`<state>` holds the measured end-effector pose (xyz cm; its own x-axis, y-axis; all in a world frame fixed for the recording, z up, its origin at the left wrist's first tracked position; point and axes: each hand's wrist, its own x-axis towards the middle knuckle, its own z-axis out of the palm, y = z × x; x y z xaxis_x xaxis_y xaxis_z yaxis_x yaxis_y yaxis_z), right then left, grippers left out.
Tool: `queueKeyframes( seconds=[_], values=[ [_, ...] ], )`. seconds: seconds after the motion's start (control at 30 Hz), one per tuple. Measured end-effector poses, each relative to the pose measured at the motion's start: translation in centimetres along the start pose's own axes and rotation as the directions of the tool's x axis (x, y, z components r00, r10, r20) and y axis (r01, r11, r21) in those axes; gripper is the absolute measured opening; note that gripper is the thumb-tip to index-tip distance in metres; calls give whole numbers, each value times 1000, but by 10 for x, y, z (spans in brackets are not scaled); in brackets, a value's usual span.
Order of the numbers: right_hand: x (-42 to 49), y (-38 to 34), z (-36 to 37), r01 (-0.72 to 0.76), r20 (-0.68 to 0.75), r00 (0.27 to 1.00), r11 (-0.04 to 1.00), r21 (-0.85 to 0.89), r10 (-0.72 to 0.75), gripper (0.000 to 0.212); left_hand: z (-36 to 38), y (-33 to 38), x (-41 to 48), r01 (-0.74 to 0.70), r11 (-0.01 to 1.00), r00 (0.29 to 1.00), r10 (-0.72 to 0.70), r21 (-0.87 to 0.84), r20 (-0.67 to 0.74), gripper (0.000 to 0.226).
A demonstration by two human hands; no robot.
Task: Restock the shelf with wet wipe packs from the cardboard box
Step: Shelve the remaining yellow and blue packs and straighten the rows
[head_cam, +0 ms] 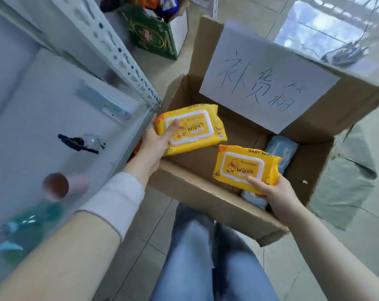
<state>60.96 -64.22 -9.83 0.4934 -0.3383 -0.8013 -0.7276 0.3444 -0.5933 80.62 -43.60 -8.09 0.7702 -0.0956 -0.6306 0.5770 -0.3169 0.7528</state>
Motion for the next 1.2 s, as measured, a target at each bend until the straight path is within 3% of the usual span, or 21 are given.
queueKeyframes(
  seconds=[0.1, 0.17, 0.23, 0.27, 0.33, 0.4, 0.5, 0.6, 0.67, 0.77, 0.87, 1.03, 1.2],
  values=[
    [-57, -22, 1, 108, 54, 993, 994, 6, -108, 37, -44, 26, -85, -114, 982, 993, 114, -152, -8, 43],
    [-97, -40, 7, 178, 128, 976, 984, -5, -176, 56, -73, 45, -143, -206, 952, 978, 207, -226, -18, 24],
    [-139, -61, 18, 250, 196, 950, 968, -14, -243, 89, -106, 63, -201, -326, 911, 944, 325, -254, -48, 26],
    [-159, -73, 26, 286, 235, 932, 958, -8, -276, 95, -126, 69, -227, -383, 886, 923, 376, -260, -78, 26],
    [-200, -98, 49, 335, 314, 891, 942, 36, -329, 82, -167, 82, -278, -478, 833, 878, 456, -280, -145, 35],
    [-244, -123, 82, 398, 389, 833, 914, 72, -394, 65, -212, 90, -322, -559, 783, 829, 514, -272, -223, 61],
    [-303, -154, 143, 505, 503, 720, 858, 95, -479, 77, -287, 93, -378, -644, 723, 757, 556, -250, -343, 78],
    [-351, -171, 218, 584, 628, 578, 802, 127, -521, 94, -365, 81, -426, -700, 682, 682, 550, -212, -482, 77],
    [-375, -173, 272, 623, 688, 509, 773, 121, -518, 97, -415, 65, -450, -727, 661, 627, 532, -183, -569, 55],
    [-407, -161, 357, 657, 768, 433, 748, 89, -472, 95, -485, 34, -472, -741, 652, 558, 463, -162, -689, 17],
    [-420, -144, 427, 677, 811, 393, 733, 63, -433, 93, -539, 6, -473, -701, 698, 521, 366, -143, -771, 11],
    [-409, -148, 509, 657, 822, 412, 753, 31, -393, 97, -599, -15, -436, -659, 726, 539, 273, -196, -797, 10],
    [-391, -182, 584, 696, 859, 365, 718, 5, -359, 93, -644, -7, -381, -572, 796, 602, 243, -199, -761, 24]
  ],
)
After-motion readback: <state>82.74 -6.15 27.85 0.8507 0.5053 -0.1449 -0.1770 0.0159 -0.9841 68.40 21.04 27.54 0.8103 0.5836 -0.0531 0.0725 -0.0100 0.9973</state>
